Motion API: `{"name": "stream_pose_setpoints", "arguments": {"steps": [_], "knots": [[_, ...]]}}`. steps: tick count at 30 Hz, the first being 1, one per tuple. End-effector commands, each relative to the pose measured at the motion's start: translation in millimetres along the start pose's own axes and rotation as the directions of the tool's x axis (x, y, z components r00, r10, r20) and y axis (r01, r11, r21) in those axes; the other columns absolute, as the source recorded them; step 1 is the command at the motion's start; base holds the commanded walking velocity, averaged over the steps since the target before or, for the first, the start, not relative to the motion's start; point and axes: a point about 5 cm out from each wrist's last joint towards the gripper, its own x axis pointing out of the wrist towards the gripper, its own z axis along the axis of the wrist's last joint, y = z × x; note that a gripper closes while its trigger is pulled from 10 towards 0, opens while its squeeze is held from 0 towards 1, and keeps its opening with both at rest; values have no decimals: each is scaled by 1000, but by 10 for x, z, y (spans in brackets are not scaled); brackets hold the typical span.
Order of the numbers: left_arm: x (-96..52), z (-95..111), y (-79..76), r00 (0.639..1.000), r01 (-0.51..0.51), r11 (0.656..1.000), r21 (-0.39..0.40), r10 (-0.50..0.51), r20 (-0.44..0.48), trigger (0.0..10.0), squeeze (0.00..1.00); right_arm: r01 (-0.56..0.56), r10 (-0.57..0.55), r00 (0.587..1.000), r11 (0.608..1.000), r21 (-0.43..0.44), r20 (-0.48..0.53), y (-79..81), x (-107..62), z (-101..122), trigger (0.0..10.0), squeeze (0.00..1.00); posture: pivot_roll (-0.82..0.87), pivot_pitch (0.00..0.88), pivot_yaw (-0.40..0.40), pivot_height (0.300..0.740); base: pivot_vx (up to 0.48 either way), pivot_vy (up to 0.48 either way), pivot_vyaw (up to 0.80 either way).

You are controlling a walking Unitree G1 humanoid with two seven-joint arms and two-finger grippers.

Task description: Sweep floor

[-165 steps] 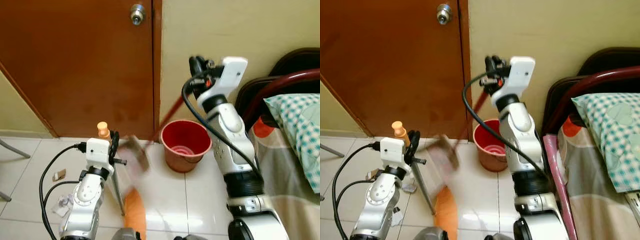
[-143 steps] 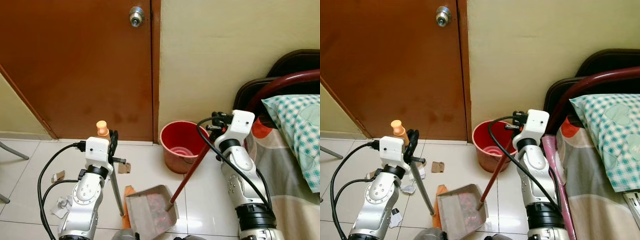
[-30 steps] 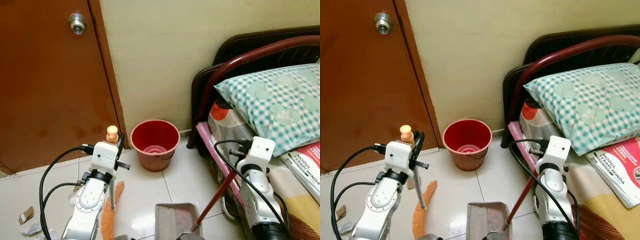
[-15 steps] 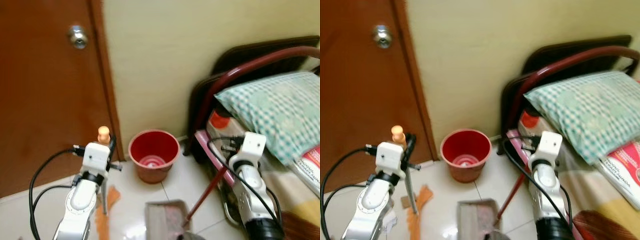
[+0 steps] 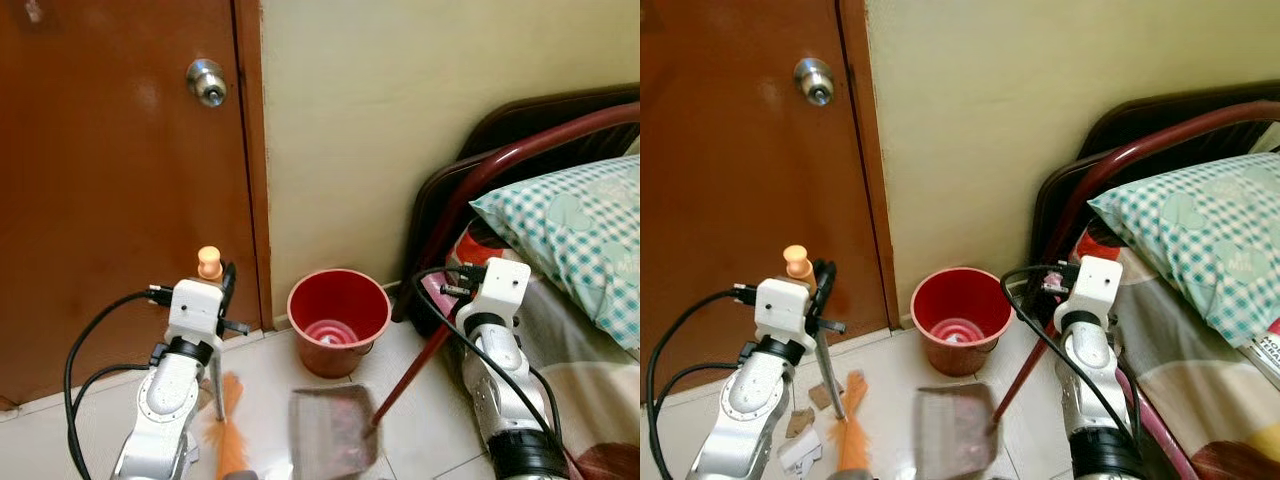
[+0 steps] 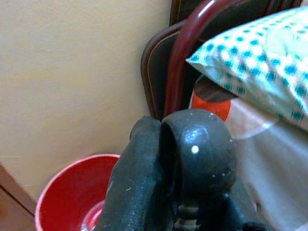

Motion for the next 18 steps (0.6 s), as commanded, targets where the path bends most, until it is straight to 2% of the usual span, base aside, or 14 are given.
{"name": "stream_pose_setpoints", "arguments": {"steps": [1,8,12,18], "knots": [[56,133,-37,998,30,999,31,-32,59,10000,0,38,-38,999,999,-22,15,-101,13,36,10000,0,-26,0,-6,740,0,0,0],[136,342,-67,989,54,996,67,-62,137,10000,0,42,-42,999,999,-22,12,-91,35,38,10000,0,-18,0,-1,740,0,0,0],[236,542,-11,975,37,994,99,-58,213,10000,0,39,-39,999,999,-19,12,-77,48,39,10000,0,-15,2,-3,740,0,0,0],[368,738,94,961,10,994,107,-39,273,10000,0,36,-35,999,999,-23,10,-67,50,35,10000,0,-16,5,-3,740,0,0,0]]}}
